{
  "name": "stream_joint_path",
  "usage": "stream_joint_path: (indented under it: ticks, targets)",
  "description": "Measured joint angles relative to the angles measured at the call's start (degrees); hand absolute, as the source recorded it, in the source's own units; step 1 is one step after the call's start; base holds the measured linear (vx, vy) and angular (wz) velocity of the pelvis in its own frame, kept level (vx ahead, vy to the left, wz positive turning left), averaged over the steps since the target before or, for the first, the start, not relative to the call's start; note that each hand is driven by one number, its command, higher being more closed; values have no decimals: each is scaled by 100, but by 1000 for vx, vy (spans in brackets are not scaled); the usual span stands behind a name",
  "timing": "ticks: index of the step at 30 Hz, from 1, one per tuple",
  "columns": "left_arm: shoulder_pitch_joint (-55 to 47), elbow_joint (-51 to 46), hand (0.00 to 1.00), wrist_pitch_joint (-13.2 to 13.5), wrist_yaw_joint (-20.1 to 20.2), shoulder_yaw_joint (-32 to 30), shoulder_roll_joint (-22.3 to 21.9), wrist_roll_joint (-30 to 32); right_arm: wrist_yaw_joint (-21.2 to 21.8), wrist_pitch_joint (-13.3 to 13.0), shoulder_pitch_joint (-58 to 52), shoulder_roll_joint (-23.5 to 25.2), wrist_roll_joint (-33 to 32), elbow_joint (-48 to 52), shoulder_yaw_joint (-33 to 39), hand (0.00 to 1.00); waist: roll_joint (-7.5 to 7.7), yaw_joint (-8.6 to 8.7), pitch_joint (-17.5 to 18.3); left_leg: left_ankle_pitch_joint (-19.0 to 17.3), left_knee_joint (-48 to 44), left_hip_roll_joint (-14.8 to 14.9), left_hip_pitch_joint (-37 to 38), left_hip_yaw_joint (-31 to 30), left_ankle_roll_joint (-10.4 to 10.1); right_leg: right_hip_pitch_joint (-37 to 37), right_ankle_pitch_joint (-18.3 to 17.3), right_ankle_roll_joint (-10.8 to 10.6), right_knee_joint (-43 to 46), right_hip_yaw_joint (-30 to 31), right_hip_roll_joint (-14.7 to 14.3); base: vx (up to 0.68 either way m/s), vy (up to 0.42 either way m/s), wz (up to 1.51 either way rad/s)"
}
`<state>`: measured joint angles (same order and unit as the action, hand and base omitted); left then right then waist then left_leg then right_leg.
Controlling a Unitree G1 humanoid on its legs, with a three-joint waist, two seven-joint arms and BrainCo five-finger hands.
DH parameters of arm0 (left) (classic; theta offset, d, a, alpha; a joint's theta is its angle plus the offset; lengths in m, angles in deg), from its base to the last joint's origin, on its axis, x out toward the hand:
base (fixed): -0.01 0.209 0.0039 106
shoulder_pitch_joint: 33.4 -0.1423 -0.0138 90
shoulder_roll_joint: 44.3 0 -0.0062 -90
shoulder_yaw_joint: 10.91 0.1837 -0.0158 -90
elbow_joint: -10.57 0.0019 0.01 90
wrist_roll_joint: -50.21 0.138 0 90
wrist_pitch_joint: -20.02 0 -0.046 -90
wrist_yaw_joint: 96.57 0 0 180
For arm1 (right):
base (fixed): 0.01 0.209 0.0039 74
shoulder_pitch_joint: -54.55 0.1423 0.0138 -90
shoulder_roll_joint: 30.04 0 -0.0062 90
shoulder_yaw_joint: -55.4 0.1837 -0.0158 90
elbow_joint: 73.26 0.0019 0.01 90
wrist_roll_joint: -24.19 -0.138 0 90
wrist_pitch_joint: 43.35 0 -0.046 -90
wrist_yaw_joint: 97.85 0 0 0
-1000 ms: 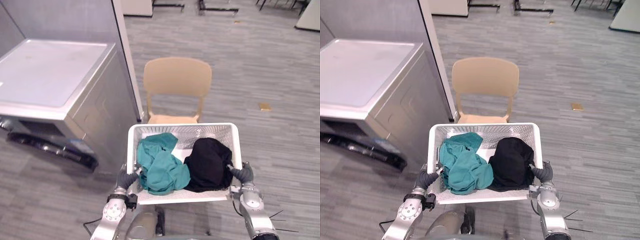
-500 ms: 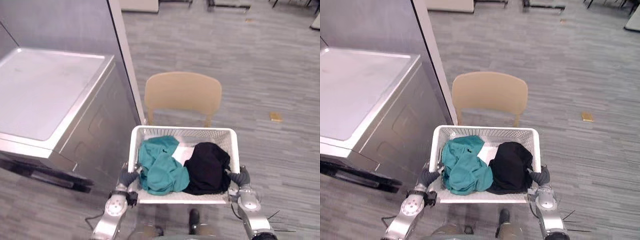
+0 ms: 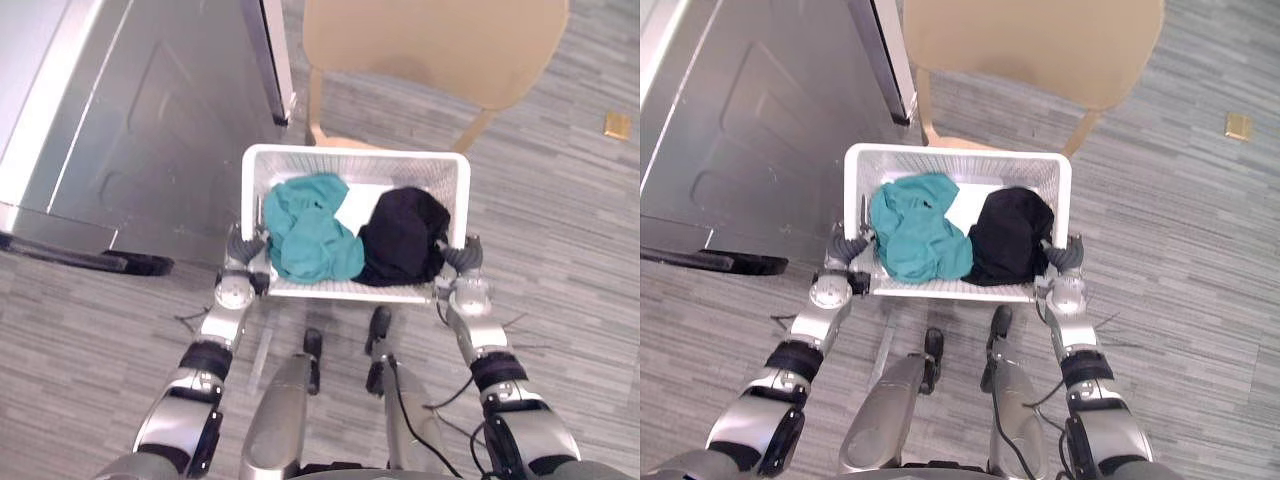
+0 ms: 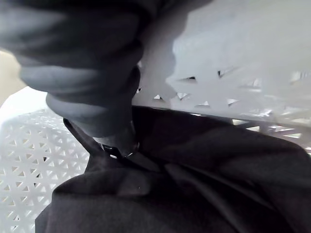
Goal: Pick up the laundry basket with both hands and put the clothes into the washing machine.
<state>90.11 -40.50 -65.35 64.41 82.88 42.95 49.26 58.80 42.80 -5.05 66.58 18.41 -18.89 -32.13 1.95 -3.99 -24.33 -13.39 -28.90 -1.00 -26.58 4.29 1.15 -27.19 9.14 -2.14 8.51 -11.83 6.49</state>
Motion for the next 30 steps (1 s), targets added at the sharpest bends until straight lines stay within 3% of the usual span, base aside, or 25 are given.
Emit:
stream_joint_path:
  ticks: [7, 14, 19, 30]
  targets:
    - [344, -12, 0, 0, -117, -329, -129, -127, -278, -29, 130, 210, -266, 463, 224, 0, 6, -3, -172, -51, -501, 218, -353, 133, -75, -261, -71, 95, 288, 43, -91, -50, -43, -7]
    - [-274, -348, 0, 33, -112, -456, -377, -463, -324, -256, -682, 556, -430, 1471, 403, 0, 6, 6, -175, -170, -604, 398, -341, 218, -128, -279, -168, 154, 406, 89, -226, -51, -69, -5]
    - [-804, -370, 0, 15, -87, -707, -634, -625, -242, -304, -1341, 793, -494, 1940, 423, 0, 18, 17, -241, -426, -524, 569, -133, 277, -46, -272, -280, 273, 670, 90, -357, -68, -94, -6]
    - [-1118, -910, 0, 116, 13, -1092, -768, -867, 77, -359, -1820, 898, -489, 2357, 442, 0, 52, 18, -359, -408, -540, 771, -111, 350, -90, -265, -274, 385, 689, 58, -501, -34, -73, -2]
